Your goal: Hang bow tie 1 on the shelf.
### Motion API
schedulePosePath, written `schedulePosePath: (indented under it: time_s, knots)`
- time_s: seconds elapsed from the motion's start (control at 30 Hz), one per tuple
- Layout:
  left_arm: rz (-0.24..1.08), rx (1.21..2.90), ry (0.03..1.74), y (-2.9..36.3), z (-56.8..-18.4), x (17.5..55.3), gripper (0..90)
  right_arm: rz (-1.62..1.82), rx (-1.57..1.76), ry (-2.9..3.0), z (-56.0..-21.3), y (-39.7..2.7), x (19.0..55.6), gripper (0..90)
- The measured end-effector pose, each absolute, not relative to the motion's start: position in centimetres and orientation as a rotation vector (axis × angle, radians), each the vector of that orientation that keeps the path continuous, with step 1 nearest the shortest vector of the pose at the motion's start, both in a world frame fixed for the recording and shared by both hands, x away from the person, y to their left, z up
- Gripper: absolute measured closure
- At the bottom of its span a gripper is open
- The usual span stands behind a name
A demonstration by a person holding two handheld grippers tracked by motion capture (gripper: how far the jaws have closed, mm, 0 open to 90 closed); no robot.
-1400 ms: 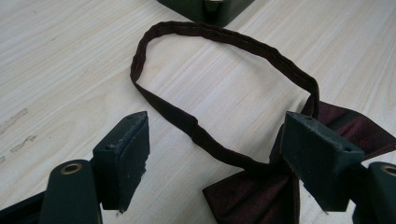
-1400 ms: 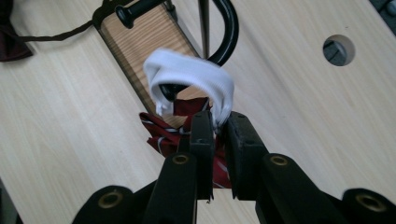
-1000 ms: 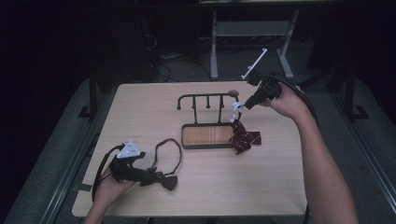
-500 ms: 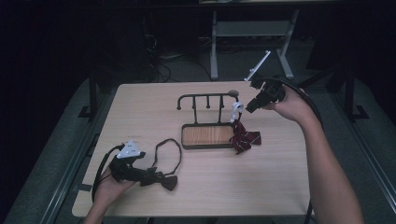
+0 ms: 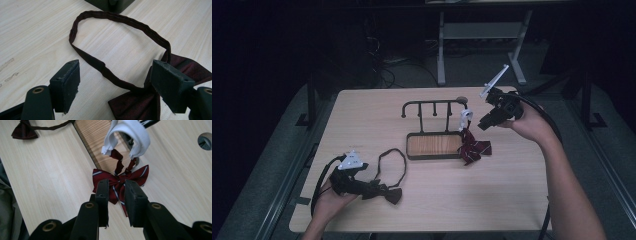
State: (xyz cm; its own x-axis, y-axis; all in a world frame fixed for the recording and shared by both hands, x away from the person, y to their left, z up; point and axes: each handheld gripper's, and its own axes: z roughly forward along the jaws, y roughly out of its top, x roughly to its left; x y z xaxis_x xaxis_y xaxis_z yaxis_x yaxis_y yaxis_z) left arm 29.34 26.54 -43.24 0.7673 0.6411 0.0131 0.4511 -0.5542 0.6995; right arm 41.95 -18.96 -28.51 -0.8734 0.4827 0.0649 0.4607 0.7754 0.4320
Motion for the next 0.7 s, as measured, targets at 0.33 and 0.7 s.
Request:
schedulePosePath:
  time_s: [0.33,0.7]
  knots:
    - [0.347,2.252,0.811,26.4,-43.3,29.3,24.2,0.732,0.763,2.918,-30.2,-19.2,40.9,72.5]
    - [0.351,2.258,0.806,26.4,-43.3,29.3,24.2,0.796,0.762,2.917,-31.8,-19.4,40.1,72.6]
